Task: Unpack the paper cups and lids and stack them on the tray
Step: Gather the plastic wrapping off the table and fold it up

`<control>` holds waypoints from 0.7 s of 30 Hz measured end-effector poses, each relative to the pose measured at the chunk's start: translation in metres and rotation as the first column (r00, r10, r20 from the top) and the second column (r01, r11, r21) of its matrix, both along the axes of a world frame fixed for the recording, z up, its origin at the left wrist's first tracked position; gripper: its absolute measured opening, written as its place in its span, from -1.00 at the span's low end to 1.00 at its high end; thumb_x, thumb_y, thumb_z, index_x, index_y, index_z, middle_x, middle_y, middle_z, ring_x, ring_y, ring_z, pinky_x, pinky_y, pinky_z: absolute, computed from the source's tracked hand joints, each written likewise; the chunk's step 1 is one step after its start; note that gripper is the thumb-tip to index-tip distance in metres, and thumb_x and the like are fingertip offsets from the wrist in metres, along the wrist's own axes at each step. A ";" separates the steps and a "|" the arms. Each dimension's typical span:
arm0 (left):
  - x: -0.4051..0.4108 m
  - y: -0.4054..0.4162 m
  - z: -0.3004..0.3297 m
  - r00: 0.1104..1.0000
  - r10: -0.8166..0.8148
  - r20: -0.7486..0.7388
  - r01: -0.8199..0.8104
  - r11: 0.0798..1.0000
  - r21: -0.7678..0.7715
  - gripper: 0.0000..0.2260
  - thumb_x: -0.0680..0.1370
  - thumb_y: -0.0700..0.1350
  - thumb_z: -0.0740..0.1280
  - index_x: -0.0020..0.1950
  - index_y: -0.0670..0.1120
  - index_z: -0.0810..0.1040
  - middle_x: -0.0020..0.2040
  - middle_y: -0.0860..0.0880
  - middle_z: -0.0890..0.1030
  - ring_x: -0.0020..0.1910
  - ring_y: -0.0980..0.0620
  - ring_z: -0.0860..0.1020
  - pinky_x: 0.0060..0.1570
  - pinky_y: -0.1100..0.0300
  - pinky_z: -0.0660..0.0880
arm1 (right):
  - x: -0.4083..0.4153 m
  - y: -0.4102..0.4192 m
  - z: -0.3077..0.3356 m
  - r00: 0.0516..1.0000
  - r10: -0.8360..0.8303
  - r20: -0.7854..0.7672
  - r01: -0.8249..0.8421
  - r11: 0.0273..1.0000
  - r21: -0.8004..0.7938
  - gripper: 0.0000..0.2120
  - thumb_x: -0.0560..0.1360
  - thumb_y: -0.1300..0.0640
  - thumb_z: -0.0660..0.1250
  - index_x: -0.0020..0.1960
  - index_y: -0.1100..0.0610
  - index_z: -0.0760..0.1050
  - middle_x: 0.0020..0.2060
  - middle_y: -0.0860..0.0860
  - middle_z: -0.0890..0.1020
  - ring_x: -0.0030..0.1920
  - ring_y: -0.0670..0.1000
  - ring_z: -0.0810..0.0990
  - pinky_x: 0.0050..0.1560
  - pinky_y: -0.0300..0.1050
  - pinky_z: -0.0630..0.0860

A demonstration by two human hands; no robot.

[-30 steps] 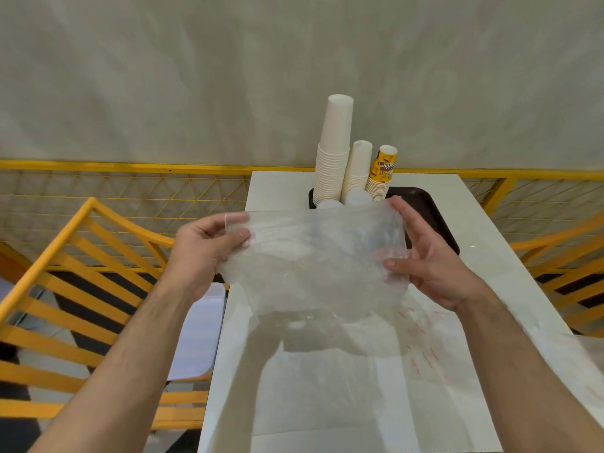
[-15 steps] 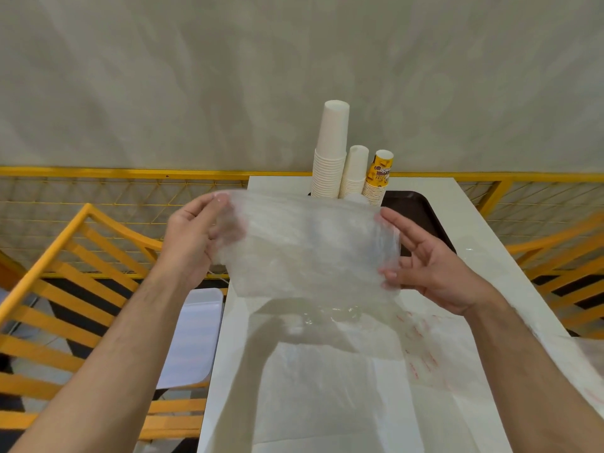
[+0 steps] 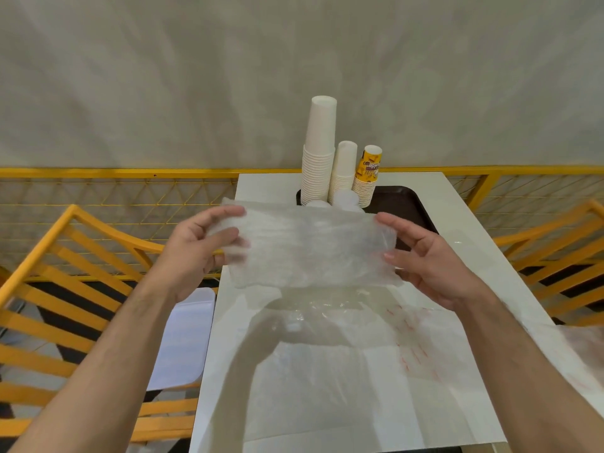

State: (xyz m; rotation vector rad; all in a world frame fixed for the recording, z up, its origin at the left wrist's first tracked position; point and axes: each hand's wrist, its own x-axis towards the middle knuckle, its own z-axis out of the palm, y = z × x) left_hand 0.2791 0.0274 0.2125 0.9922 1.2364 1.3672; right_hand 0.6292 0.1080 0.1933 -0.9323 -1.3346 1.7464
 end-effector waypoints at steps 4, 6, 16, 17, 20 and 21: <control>-0.007 -0.002 0.006 0.987 -0.133 -0.087 0.130 0.991 -0.035 -0.30 0.39 -0.46 0.42 0.42 0.09 0.45 0.19 0.07 0.64 0.10 -0.12 0.66 -0.04 -0.12 0.65 | 0.006 0.001 0.007 0.992 0.119 0.031 -0.119 0.993 0.003 -0.18 0.36 0.48 0.43 0.50 -0.07 0.37 0.42 -0.15 0.48 0.21 0.22 0.64 -0.06 0.05 0.68; -0.008 -0.001 0.013 0.966 -0.209 -0.154 0.206 0.978 -0.035 -0.16 0.37 -0.56 0.40 0.46 0.17 0.39 0.31 0.06 0.56 0.18 -0.20 0.61 0.07 -0.28 0.56 | 0.008 0.003 0.013 0.984 0.174 0.048 -0.175 0.985 0.009 -0.10 0.33 0.51 0.44 0.52 -0.11 0.33 0.46 -0.18 0.43 0.22 0.23 0.64 -0.09 0.04 0.69; -0.020 -0.007 0.020 0.939 -0.342 -0.029 0.338 0.936 -0.094 -0.21 0.18 -0.19 0.68 0.38 0.06 0.54 0.29 -0.16 0.59 0.08 -0.17 0.66 -0.02 0.01 0.66 | 0.031 0.011 0.021 0.953 0.299 0.038 -0.298 0.954 -0.022 0.05 0.31 0.59 0.40 0.56 -0.22 0.22 0.47 -0.33 0.34 0.25 0.28 0.60 -0.08 0.04 0.69; -0.019 -0.009 0.013 0.931 -0.364 -0.014 0.360 0.926 -0.117 -0.18 0.13 -0.11 0.71 0.38 0.05 0.55 0.24 -0.27 0.59 0.05 -0.19 0.66 -0.04 0.01 0.66 | 0.032 0.010 0.019 0.954 0.298 0.041 -0.298 0.954 -0.025 0.07 0.30 0.58 0.41 0.56 -0.22 0.21 0.47 -0.33 0.34 0.27 0.26 0.60 -0.06 0.06 0.69; -0.016 -0.011 -0.004 0.919 -0.394 0.031 0.393 0.903 -0.171 -0.18 0.22 -0.25 0.67 0.41 0.13 0.50 0.12 -0.39 0.54 -0.11 -0.15 0.63 -0.11 0.00 0.66 | 0.033 0.007 0.011 0.952 0.301 0.051 -0.299 0.953 -0.046 0.10 0.30 0.59 0.43 0.57 -0.24 0.17 0.49 -0.36 0.28 0.35 0.17 0.55 0.09 0.13 0.64; -0.014 -0.012 -0.008 0.920 -0.391 0.025 0.389 0.906 -0.168 -0.20 0.29 -0.39 0.59 0.41 0.16 0.49 0.24 -0.32 0.52 -0.07 -0.17 0.61 -0.14 0.00 0.67 | 0.033 0.005 0.010 0.951 0.300 0.075 -0.298 0.954 -0.043 0.12 0.29 0.58 0.44 0.57 -0.24 0.15 0.49 -0.38 0.24 0.37 0.11 0.54 0.11 0.13 0.64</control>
